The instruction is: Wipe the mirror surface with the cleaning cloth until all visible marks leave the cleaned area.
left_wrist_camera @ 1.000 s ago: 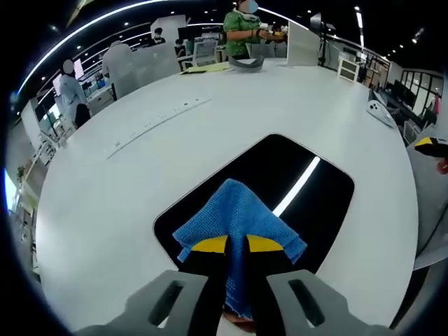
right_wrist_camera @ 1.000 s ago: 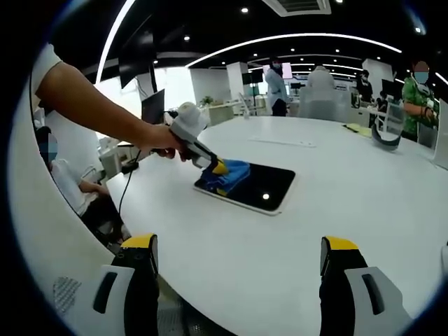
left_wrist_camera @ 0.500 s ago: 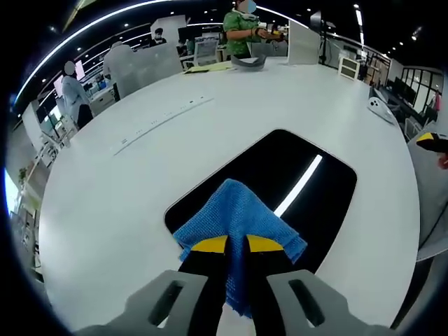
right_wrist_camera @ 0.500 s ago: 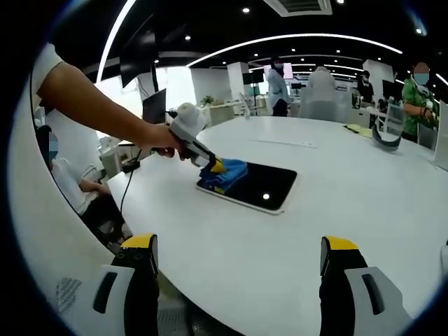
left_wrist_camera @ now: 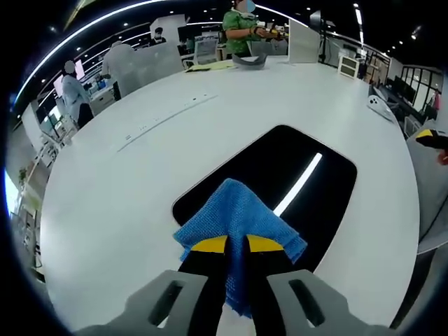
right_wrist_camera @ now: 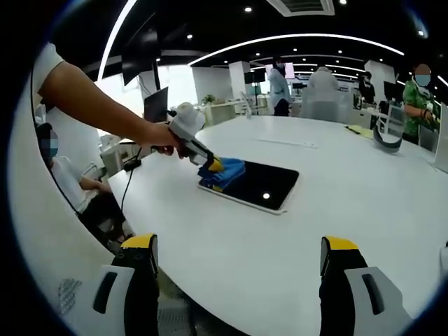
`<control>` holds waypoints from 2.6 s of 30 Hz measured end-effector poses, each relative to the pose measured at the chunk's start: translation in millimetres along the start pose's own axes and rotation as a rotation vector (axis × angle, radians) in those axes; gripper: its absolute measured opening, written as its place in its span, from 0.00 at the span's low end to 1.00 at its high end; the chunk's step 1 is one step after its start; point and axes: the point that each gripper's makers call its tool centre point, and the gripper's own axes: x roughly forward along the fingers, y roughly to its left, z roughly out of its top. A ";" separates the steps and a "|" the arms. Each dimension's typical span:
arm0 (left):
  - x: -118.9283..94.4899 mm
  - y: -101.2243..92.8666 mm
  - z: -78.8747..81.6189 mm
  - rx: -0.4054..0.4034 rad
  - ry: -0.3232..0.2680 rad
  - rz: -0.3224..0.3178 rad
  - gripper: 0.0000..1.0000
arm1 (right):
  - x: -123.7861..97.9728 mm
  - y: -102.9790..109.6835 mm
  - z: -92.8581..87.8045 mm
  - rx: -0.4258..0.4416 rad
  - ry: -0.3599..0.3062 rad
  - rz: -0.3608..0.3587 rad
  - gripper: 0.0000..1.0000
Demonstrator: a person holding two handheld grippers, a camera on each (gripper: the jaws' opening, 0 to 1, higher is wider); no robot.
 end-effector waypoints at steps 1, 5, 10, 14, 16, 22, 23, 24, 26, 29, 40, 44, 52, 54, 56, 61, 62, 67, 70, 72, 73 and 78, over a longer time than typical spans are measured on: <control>0.0 -0.2 0.0 -0.010 -0.003 0.000 0.07 | 0.2 0.6 -0.8 -0.002 0.002 0.001 0.96; -0.6 -0.8 -0.5 0.001 -0.007 -0.003 0.07 | 0.2 2.1 -0.3 -0.005 0.003 0.004 0.96; -1.1 -1.7 -1.5 -0.005 -0.013 0.009 0.07 | 0.6 1.6 0.2 -0.006 0.002 0.003 0.96; -1.1 -1.1 -1.7 -0.011 -0.014 0.016 0.06 | 1.5 2.4 1.9 -0.009 0.000 0.005 0.96; -1.2 -1.7 -1.9 -0.006 -0.014 0.017 0.06 | 1.8 3.2 1.9 -0.011 0.000 0.007 0.96; -2.9 -4.3 -3.6 -0.016 -0.022 0.020 0.06 | 1.7 4.3 2.1 -0.005 -0.007 0.008 0.96; -3.0 -4.6 -3.9 -0.018 -0.025 0.019 0.06 | 1.7 4.3 2.0 -0.004 -0.009 0.008 0.96; -3.0 -4.7 -4.1 -0.019 -0.027 0.017 0.06 | 1.7 4.2 1.6 -0.003 -0.009 0.008 0.96; -3.4 -5.7 -4.8 -0.017 -0.028 0.013 0.06 | 1.6 4.6 1.2 0.000 -0.010 0.009 0.96; -4.2 -7.1 -5.8 -0.014 -0.025 0.013 0.06 | 1.9 4.6 0.7 0.000 -0.009 0.011 0.96; -6.0 -10.5 -9.6 -0.018 -0.026 0.019 0.06 | 3.2 5.5 3.0 0.001 -0.019 0.019 0.96; -7.1 -12.4 -10.7 -0.016 -0.021 0.015 0.06 | 3.1 5.5 3.3 0.003 -0.020 0.021 0.96; -6.8 -11.2 -13.2 -0.033 -0.015 0.013 0.06 | 3.0 5.3 5.3 0.003 -0.026 0.025 0.96; -6.9 -10.8 -13.5 -0.031 -0.013 0.013 0.06 | 3.3 5.2 6.2 0.002 -0.028 0.027 0.96; -6.9 -10.8 -13.9 -0.031 -0.012 0.014 0.06 | 3.6 5.4 6.6 0.001 -0.027 0.029 0.96; -7.3 -12.2 -16.0 -0.037 -0.006 0.016 0.06 | 3.4 3.6 8.1 0.005 -0.033 0.026 0.96; -7.5 -12.9 -16.6 -0.045 -0.003 0.016 0.06 | 3.3 3.5 8.2 0.005 -0.033 0.027 0.96; -7.8 -15.3 -18.7 -0.043 0.005 0.014 0.06 | 2.6 3.4 7.4 0.005 -0.035 0.028 0.96; -8.1 -16.5 -19.6 -0.047 0.009 0.015 0.06 | 1.9 2.2 8.1 0.009 -0.041 0.027 0.96; -8.3 -17.2 -20.3 -0.049 0.011 0.014 0.06 | 1.9 1.0 8.6 0.012 -0.044 0.027 0.96; -8.6 -17.8 -20.7 -0.049 0.012 0.013 0.06 | 2.0 0.5 8.9 0.012 -0.046 0.026 0.96; -10.3 -21.7 -22.6 -0.048 0.017 0.012 0.06 | 1.7 -1.6 9.9 0.010 -0.055 0.022 0.96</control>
